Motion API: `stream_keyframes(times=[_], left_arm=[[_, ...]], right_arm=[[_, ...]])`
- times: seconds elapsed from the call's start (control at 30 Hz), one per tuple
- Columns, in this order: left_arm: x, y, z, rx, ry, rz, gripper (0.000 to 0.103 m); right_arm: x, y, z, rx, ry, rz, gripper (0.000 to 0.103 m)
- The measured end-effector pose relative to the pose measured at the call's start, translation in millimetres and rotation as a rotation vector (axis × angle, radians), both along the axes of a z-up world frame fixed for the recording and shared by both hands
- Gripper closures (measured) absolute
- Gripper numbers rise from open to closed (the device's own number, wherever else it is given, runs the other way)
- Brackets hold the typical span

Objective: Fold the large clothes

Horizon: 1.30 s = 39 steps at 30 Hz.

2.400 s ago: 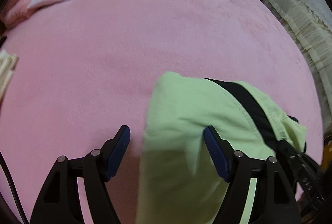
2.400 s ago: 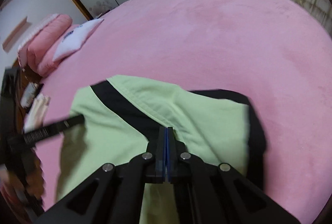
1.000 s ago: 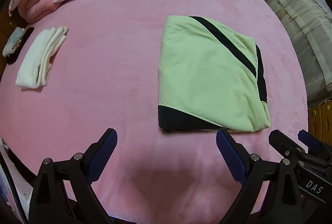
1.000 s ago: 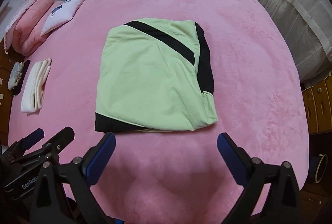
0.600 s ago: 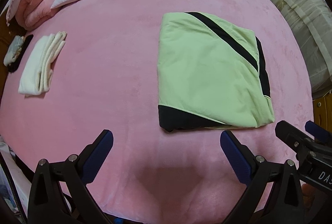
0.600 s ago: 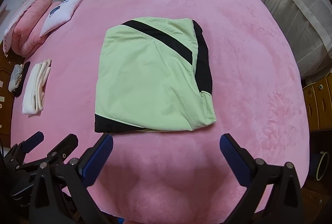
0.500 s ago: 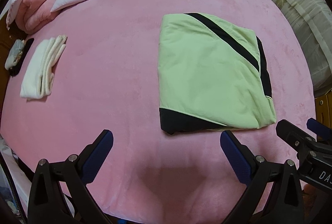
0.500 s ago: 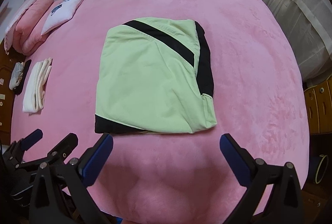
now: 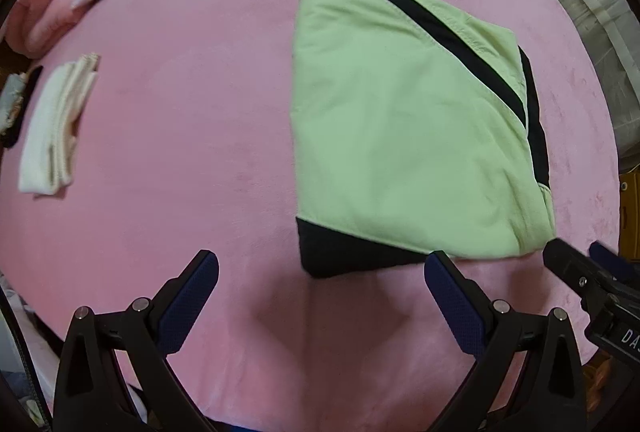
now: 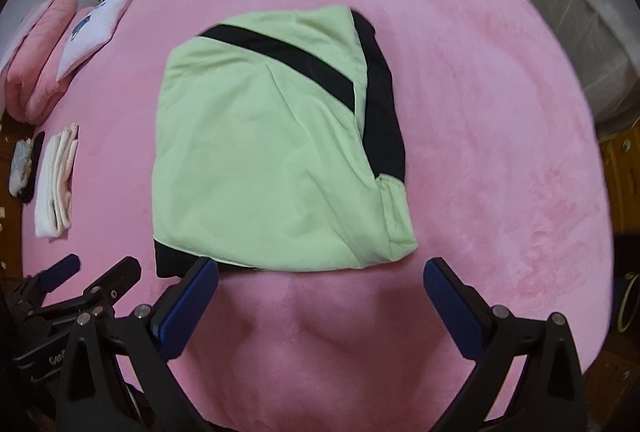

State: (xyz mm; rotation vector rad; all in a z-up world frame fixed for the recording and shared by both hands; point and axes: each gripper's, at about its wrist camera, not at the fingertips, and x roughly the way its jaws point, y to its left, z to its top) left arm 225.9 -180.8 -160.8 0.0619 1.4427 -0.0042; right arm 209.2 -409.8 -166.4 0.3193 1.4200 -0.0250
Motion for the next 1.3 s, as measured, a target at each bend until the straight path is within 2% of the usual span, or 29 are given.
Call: stream_keyframes(times=[0.1, 0.17, 0.27, 0.37, 0.53, 0.63, 0.77, 0.83, 0.9, 1.07, 1.1, 1.13, 1.17, 1.2, 1.3], left_arm=[[12.1, 7.6, -16.1, -0.038, 0.023, 0.016, 0.001], [21.2, 10.5, -27.4, -0.029, 0.029, 0.000, 0.001], [33.6, 12.9, -37.4, 0.022, 0.006, -0.043, 0.001], [47.4, 18.2, -45.7, 0.023, -0.003, -0.063, 0.001], [72.1, 31.6, -63.6, -0.069, 0.009, -0.034, 0.001], [83.2, 38.0, -78.7, -0.114, 0.036, -0.021, 0.001], [93.0, 51.8, -94.0, -0.296, 0.024, 0.038, 0.001], [97.7, 57.7, -107.7, -0.388, 0.029, 0.071, 0.001], [99.2, 59.9, -118.1, -0.434, 0.030, 0.091, 0.001], [103.3, 61.5, -142.9, -0.528, 0.005, 0.162, 0.001], [103.8, 62.3, -144.6, -0.536, -0.012, 0.171, 0.001], [104.0, 63.8, -143.5, -0.536, -0.047, 0.174, 0.006], [103.7, 62.8, -140.0, -0.532, -0.086, 0.162, 0.018], [101.8, 60.0, -137.9, -0.509, -0.114, 0.145, 0.019], [96.6, 50.7, -130.8, -0.429, -0.169, 0.102, 0.034]], right_arm=[[5.4, -16.8, -24.1, 0.053, 0.048, -0.047, 0.001], [10.4, -30.2, -34.5, 0.075, 0.045, -0.079, 0.001], [20.2, -54.4, -44.2, 0.109, -0.034, -0.122, 0.001], [38.9, -73.5, -65.1, 0.231, -0.107, -0.084, 0.004], [72.9, -80.4, -103.9, 0.345, -0.106, -0.029, 0.022], [92.8, -74.4, -117.3, 0.396, -0.095, -0.007, 0.025], [113.8, -62.8, -131.6, 0.481, -0.093, 0.021, 0.025], [118.9, -56.1, -134.4, 0.484, -0.086, 0.034, 0.025], [119.3, -50.3, -132.0, 0.462, -0.083, 0.057, 0.027], [112.4, -60.8, -131.7, 0.484, -0.074, -0.029, 0.059], [109.6, -63.7, -132.7, 0.499, -0.075, -0.064, 0.061], [108.2, -65.3, -134.1, 0.506, -0.075, -0.082, 0.063], [107.0, -64.5, -133.3, 0.506, -0.077, -0.095, 0.065], [106.7, -61.6, -131.9, 0.496, -0.078, -0.100, 0.066], [103.7, -55.3, -122.5, 0.452, -0.085, -0.118, 0.078]])
